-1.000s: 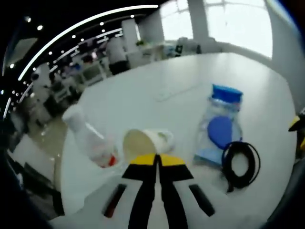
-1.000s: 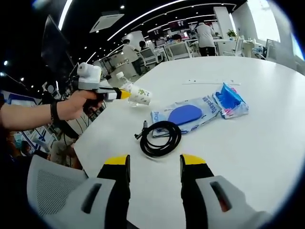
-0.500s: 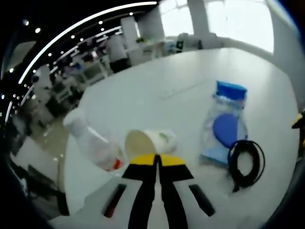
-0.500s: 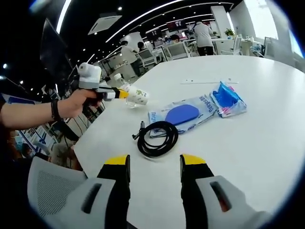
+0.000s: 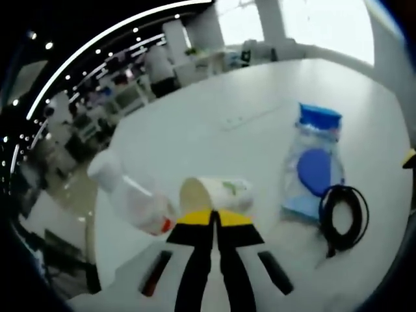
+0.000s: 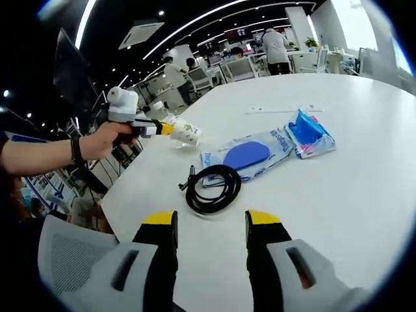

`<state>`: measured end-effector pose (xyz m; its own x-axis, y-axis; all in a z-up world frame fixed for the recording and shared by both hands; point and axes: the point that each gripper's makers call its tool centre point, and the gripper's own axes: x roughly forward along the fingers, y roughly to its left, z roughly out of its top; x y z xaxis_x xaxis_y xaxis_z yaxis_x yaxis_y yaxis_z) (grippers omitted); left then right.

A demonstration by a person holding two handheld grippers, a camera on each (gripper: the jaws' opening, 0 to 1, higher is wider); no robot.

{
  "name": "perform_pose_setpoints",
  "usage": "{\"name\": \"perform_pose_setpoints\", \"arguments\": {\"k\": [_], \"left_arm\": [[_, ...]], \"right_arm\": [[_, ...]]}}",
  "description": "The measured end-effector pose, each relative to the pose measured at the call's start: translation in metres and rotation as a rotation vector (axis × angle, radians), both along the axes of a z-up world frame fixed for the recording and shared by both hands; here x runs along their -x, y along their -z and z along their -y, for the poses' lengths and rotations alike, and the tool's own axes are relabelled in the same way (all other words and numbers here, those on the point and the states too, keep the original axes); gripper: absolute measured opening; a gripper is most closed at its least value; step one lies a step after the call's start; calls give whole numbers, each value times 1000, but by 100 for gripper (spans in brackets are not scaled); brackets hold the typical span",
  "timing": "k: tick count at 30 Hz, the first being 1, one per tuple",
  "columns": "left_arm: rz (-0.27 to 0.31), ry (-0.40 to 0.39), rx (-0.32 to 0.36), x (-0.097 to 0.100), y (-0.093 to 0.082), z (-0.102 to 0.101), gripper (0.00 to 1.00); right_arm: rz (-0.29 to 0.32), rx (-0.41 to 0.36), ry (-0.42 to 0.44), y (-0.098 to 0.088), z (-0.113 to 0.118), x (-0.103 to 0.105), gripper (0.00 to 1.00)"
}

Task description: Arrange the tabletop items into an orderly group along one side of the table until the central work area is clear of visible clutter.

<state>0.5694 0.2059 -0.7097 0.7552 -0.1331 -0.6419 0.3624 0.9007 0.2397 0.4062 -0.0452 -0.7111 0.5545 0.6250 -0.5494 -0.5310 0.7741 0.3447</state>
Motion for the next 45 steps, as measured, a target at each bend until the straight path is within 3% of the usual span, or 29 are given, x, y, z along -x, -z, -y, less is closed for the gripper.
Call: {"name": "perform_pose_setpoints", "arguments": {"k": [27,37,41,45], "left_arm": [[-3,130,-34,8,6,32,0],[-17,146,22,8,7,41,8],[-44,97,121,8,9,42,9],[-50,66,165,5,10,39,10]], "right_arm": [[-1,-12,13,0,2,-2,41],[1,-14,16,0,4,-3,41],[1,-15,20,0,5,-2,41],[0,-14,27,0,9,-1,41]]}}
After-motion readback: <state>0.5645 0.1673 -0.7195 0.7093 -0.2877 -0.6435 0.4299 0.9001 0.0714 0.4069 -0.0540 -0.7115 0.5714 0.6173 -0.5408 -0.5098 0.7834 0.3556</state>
